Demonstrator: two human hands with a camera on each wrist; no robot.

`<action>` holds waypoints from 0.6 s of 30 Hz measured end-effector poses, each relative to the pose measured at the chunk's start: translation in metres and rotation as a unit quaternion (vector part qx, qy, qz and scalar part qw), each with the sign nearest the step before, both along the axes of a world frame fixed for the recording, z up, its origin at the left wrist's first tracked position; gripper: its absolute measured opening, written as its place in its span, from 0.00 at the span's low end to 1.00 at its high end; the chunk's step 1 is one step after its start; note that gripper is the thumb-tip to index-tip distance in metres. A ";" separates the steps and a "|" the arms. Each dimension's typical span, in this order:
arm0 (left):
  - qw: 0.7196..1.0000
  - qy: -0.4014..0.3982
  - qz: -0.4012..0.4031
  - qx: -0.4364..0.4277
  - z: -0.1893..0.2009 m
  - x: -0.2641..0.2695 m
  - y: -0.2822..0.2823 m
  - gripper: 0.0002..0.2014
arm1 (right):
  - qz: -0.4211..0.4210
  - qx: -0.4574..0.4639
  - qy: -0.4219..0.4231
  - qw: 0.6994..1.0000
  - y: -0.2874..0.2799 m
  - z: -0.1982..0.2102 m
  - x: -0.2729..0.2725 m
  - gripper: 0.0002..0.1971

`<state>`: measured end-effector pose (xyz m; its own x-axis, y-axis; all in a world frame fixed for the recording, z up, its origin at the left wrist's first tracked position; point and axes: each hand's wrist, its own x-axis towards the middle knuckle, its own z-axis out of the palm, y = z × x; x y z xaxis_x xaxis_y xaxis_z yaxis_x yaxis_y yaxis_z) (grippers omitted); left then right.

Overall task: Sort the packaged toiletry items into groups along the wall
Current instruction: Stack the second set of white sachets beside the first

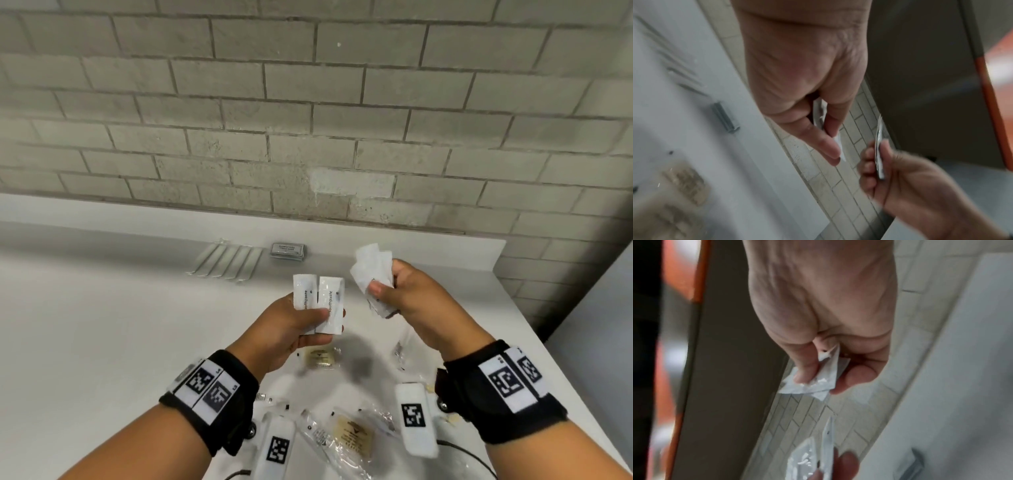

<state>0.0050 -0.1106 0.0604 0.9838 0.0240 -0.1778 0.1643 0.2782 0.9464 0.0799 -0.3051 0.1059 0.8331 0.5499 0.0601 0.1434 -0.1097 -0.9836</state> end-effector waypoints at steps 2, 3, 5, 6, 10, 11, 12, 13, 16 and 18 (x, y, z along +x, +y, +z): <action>0.997 0.008 -0.003 0.072 0.002 0.001 0.000 0.11 | 0.078 -0.137 -0.122 0.980 0.004 0.017 -0.003 0.04; 0.994 0.010 -0.013 0.104 0.004 0.002 0.001 0.11 | 0.118 -0.232 -0.196 0.945 0.007 0.024 -0.005 0.02; 0.989 0.011 -0.045 0.144 0.008 0.003 0.002 0.11 | 0.182 -0.393 -0.297 0.851 0.017 0.029 -0.006 0.09; 0.988 0.011 -0.055 0.146 0.009 0.003 0.002 0.12 | 0.203 -0.435 -0.319 0.817 0.023 0.028 -0.008 0.12; 0.995 -0.007 -0.058 0.078 0.006 0.005 0.005 0.11 | 0.173 -0.456 -0.379 0.787 0.036 0.006 -0.019 0.14; 0.997 -0.009 -0.054 0.062 0.005 0.004 0.006 0.11 | 0.151 -0.445 -0.370 0.801 0.036 0.002 -0.021 0.12; 0.998 -0.007 -0.048 0.045 0.004 0.004 0.007 0.10 | 0.134 -0.433 -0.349 0.820 0.035 -0.001 -0.023 0.11; 0.999 -0.002 -0.038 0.029 0.003 0.002 0.008 0.09 | 0.121 -0.418 -0.319 0.842 0.033 -0.003 -0.024 0.12; 0.999 0.035 0.012 -0.010 0.005 0.000 0.012 0.23 | 0.085 -0.359 -0.209 0.906 0.025 -0.006 -0.024 0.16; 0.998 0.060 0.013 -0.011 0.007 -0.001 0.017 0.33 | 0.071 -0.331 -0.205 0.918 0.021 -0.001 -0.016 0.11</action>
